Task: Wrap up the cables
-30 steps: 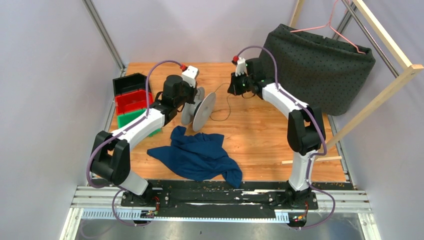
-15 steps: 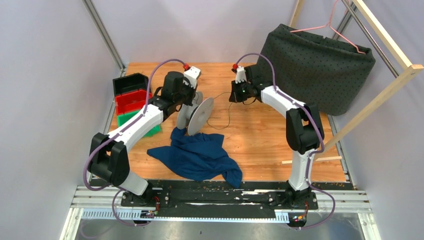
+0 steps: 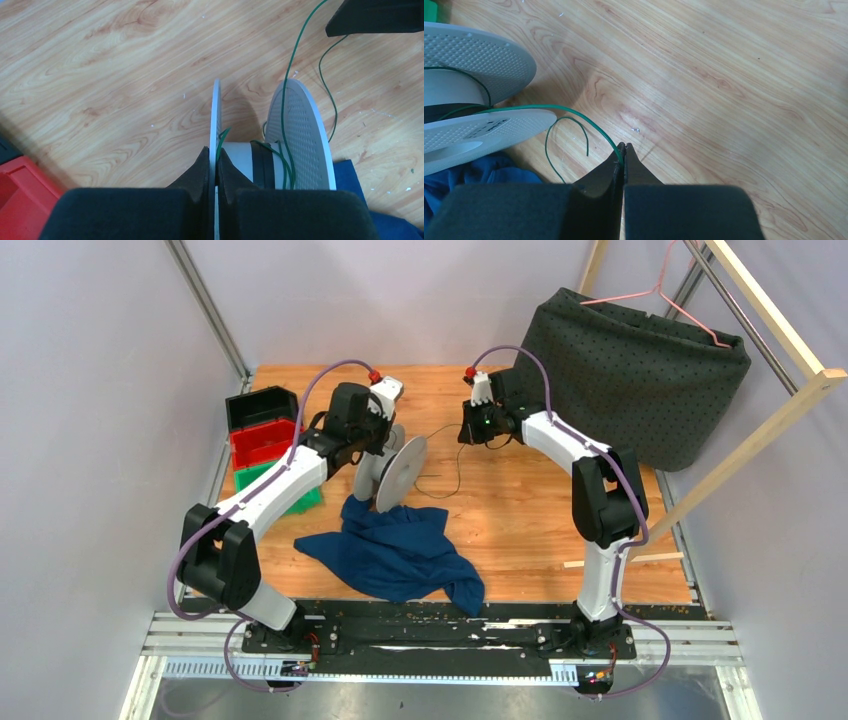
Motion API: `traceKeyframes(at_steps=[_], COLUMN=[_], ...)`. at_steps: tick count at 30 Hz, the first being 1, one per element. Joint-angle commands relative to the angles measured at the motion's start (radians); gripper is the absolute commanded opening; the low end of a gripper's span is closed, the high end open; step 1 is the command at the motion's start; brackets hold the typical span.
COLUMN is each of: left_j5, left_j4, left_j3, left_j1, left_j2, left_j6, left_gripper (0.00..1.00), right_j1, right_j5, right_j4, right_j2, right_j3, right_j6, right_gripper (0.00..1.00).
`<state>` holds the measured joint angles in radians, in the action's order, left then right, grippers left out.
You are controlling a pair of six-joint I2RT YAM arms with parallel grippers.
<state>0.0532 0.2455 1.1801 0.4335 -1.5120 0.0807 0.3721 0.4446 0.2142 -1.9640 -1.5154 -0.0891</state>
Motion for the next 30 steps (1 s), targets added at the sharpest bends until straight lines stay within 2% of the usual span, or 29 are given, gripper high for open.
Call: traceKeyframes(at_steps=[1,6,10,14,20,22,26,30], left_j5=[-0.004,-0.018,-0.014,0.032,0.15,0.189,0.255,0.235], left_j4=[0.05,0.046,0.046,0.044,-0.029,-0.061,-0.121,-0.194], left_j3=[0.027,0.039,0.072,0.115,0.155,0.17,0.205,0.236], left_j1=[-0.001,-0.002,-0.012,-0.043,-0.132,-0.154,-0.189,-0.193], left_j2=[-0.014,-0.005,0.004,0.022,0.081,0.097,0.106,0.128], left_j6=[0.021,0.006,-0.029,-0.089,-0.255,-0.315,-0.44,-0.539], left_gripper=[0.0,0.0,0.0,0.0,0.0,0.0,0.0,0.0], right_j1=[0.001,0.001,0.001,0.001,0.0,0.001,0.0,0.001], right_j5=[-0.006,0.0,0.079,0.136,0.167,0.18,0.225,0.261], right_j4=[0.021,0.02,0.003,-0.003,-0.021,-0.049,-0.131,-0.359], right_j2=[-0.018,-0.01,-0.016,-0.053,-0.074,-0.065,-0.059,-0.048], right_j3=[-0.025,-0.02,-0.008,-0.001,0.01,0.021,0.037,0.112], right_j6=[-0.011,-0.011,0.001,-0.018,-0.036,-0.052,-0.113,-0.266], right_gripper=[0.01,0.01,0.01,0.01,0.01,0.05,0.21,0.35])
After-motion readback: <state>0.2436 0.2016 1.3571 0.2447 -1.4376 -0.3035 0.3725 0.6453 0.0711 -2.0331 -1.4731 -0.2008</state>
